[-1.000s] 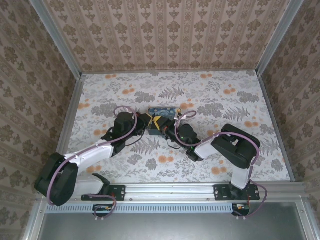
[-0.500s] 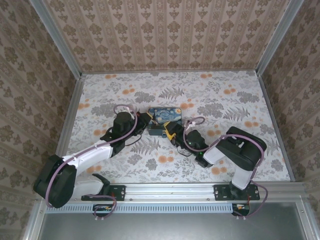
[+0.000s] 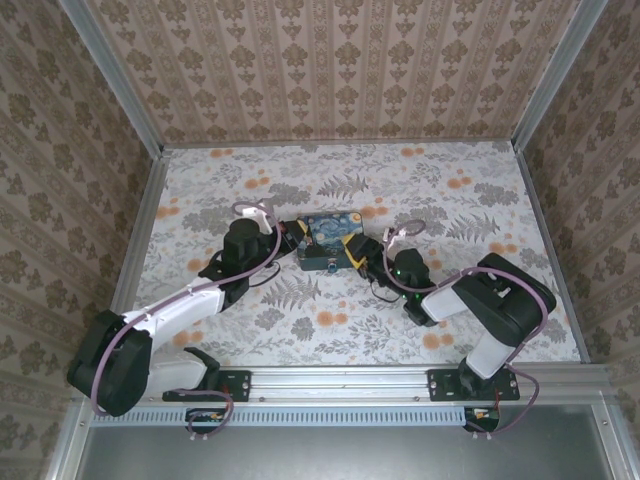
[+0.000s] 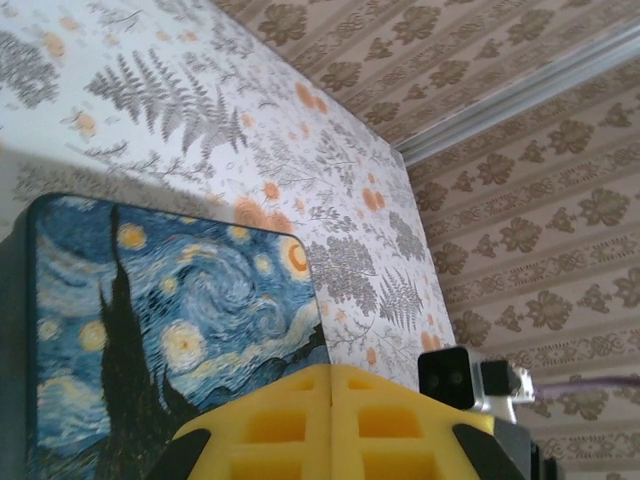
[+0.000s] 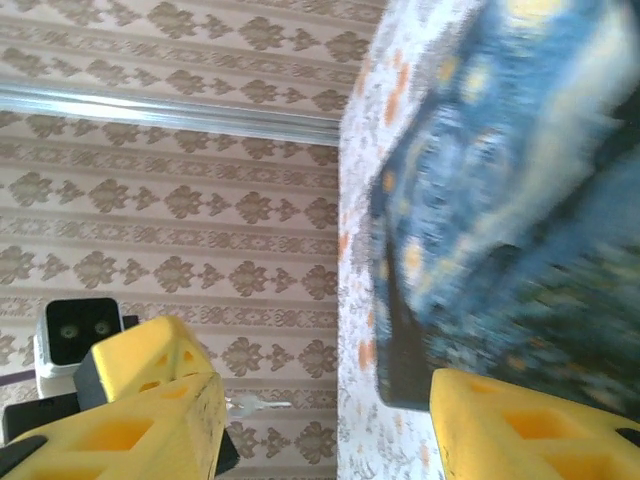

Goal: Unlock the padlock with the key

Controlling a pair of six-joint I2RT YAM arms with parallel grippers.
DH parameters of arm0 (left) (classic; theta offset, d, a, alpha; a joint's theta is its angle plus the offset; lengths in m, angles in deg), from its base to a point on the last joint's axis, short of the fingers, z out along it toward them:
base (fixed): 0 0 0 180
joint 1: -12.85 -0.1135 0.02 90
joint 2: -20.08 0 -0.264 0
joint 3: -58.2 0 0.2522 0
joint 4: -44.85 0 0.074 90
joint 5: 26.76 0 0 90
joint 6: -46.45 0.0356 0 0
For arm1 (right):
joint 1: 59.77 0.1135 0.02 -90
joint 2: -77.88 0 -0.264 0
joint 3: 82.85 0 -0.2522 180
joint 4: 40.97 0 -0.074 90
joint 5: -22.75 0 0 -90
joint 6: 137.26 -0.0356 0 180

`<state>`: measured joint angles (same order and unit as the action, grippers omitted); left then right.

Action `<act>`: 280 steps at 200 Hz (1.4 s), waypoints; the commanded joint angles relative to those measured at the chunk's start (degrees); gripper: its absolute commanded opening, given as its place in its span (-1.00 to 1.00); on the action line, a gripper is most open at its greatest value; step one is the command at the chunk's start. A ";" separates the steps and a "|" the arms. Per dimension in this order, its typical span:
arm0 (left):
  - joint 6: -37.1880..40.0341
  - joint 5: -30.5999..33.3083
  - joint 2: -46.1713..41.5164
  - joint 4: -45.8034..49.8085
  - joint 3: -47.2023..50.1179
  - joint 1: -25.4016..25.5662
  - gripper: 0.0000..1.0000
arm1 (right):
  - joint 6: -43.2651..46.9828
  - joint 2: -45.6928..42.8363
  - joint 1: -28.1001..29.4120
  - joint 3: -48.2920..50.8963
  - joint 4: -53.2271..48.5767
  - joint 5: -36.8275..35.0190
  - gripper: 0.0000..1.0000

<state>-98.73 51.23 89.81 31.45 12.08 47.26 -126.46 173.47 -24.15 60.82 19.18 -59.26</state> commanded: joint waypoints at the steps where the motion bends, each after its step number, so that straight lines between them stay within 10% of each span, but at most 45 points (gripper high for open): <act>1: 4.10 -1.70 -0.27 -5.65 -0.37 -0.22 -1.00 | 3.77 -1.57 -0.10 -4.77 0.25 6.00 0.13; 280: -5.17 -1.74 7.26 -22.12 1.38 0.83 -1.00 | 4.80 7.20 3.14 -15.75 3.06 6.51 -0.35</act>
<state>-103.15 49.57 96.85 11.87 13.08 47.57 -122.22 180.18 -21.46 46.68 20.09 -53.27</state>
